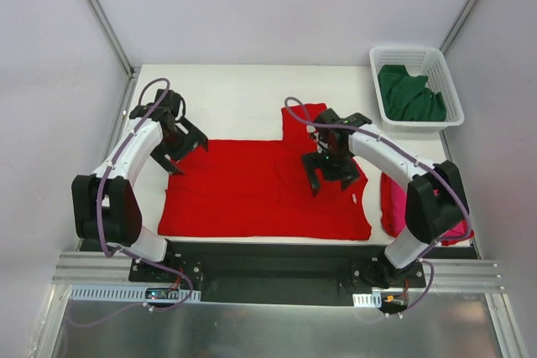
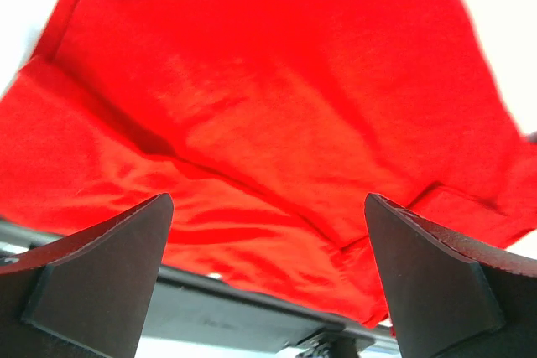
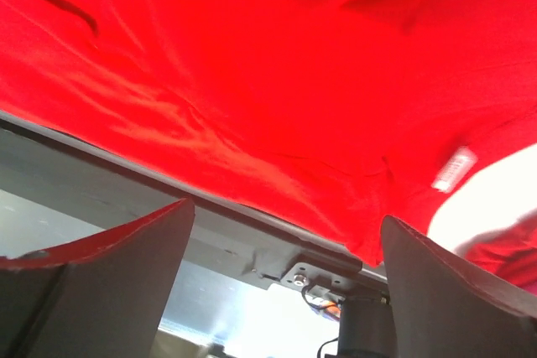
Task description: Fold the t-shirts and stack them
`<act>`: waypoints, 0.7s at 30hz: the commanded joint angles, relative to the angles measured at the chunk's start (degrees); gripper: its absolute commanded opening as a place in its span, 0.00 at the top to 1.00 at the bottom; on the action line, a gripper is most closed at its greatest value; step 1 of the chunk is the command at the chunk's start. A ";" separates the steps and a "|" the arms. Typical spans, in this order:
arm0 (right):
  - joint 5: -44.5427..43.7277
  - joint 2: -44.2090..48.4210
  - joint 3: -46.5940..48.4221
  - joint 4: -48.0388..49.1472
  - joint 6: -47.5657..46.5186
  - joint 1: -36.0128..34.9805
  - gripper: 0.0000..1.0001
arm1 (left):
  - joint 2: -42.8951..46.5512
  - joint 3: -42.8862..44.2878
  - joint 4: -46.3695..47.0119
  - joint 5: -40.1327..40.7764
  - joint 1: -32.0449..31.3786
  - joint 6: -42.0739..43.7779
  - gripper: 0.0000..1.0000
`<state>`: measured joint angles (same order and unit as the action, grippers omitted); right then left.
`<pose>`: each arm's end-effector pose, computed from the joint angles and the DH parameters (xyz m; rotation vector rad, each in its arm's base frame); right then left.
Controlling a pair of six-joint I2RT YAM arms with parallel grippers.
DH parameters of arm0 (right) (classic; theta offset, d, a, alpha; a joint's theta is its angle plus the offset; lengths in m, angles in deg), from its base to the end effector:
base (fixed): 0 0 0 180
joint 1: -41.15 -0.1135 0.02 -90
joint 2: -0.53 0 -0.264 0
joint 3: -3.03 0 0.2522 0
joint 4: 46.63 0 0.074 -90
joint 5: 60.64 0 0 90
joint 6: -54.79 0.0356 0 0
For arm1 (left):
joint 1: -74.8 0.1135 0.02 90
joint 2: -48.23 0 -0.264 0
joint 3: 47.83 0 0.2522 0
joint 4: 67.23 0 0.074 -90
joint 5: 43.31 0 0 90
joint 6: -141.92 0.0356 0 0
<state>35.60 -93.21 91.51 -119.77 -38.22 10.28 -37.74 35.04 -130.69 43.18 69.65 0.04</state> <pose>0.2644 0.1626 0.2467 -0.8789 2.8294 0.2292 0.2955 -0.0288 0.2627 -1.0901 2.5681 -0.3514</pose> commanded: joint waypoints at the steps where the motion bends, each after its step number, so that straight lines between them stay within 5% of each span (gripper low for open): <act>1: -0.26 0.48 -5.36 3.29 0.98 -4.19 0.04 | -1.65 -2.38 -4.10 -0.27 0.31 1.25 0.01; 21: -3.61 -7.95 -6.17 6.02 1.07 -7.36 0.04 | -2.26 -14.25 -1.29 1.05 -1.36 1.60 0.01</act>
<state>32.71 -99.39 83.53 -113.41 -37.21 3.18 -39.14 21.99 -132.22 42.59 68.76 0.57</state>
